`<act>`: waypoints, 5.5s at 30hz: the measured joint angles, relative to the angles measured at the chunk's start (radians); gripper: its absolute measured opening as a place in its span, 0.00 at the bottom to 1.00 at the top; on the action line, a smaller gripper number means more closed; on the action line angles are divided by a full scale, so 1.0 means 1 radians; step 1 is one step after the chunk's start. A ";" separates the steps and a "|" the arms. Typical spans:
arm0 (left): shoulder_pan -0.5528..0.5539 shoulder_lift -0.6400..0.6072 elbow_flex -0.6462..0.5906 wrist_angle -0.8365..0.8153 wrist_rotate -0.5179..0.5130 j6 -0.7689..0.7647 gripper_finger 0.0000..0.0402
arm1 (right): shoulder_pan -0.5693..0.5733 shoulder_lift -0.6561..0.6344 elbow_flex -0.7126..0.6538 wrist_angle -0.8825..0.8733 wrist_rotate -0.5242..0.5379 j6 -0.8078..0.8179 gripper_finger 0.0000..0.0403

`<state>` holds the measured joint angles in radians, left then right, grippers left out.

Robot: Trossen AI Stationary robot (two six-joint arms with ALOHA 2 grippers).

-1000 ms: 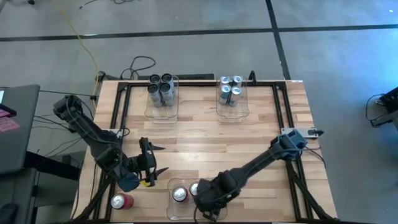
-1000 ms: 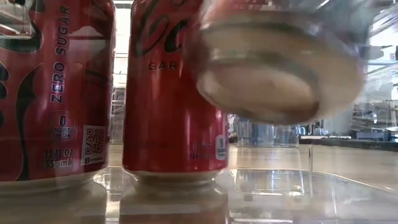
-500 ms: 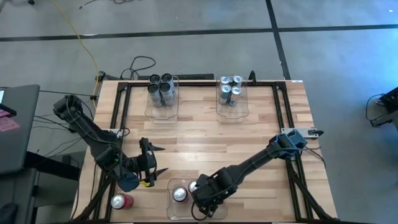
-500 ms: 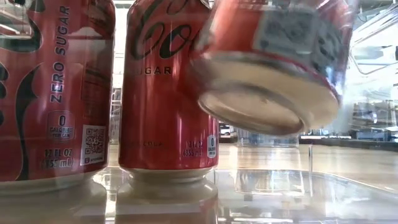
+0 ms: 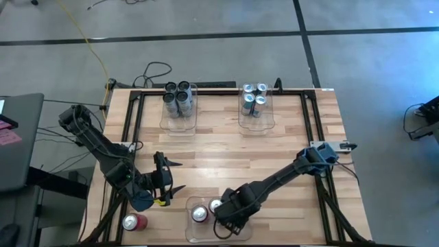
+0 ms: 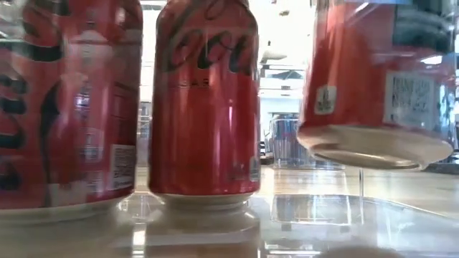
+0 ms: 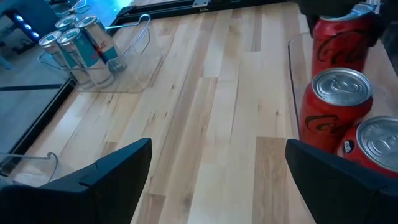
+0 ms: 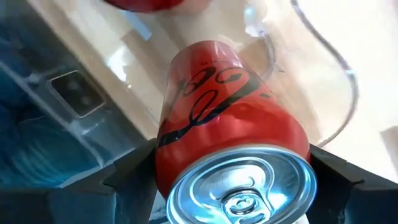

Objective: Sort soda cans
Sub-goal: Put the right red and black soda can into the bottom transparent bin, then put the red and black soda can into the bottom transparent bin

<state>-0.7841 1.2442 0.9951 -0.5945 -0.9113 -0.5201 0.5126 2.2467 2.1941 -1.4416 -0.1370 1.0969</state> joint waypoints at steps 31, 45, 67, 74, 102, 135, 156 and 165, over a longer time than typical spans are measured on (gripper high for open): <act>0.000 0.000 0.000 0.001 0.000 0.000 0.91 | -0.012 -0.001 -0.009 0.068 0.063 -0.139 0.80; 0.000 0.000 0.000 0.001 0.000 -0.003 0.91 | -0.010 -0.002 -0.007 -0.038 0.135 -0.026 0.92; -0.033 0.001 0.000 -0.002 0.065 -0.043 0.91 | 0.061 -0.006 0.164 -0.123 0.299 -0.127 0.98; -0.046 0.001 0.000 -0.089 0.012 -0.139 0.91 | 0.074 -0.023 0.127 -0.129 0.398 -0.114 0.89; -0.063 -0.003 0.142 -0.308 1.025 -0.424 0.62 | 0.091 -0.095 0.127 -0.095 0.836 -0.130 0.15; -0.282 0.001 0.145 -0.505 0.961 -1.426 0.75 | 0.123 -0.082 -0.143 -0.069 0.951 -0.047 0.16; -0.317 0.191 0.145 -0.313 0.975 -1.716 0.75 | 0.175 -0.082 -0.236 -0.077 1.057 -0.038 0.16; -0.315 0.196 0.146 -0.360 0.824 -1.630 0.75 | 0.172 -0.082 -0.236 -0.076 1.057 -0.055 0.16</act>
<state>-1.0992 1.4406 1.1408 -0.9547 -0.0878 -2.1500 0.6849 2.1647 1.9583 -1.5176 0.9199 1.0424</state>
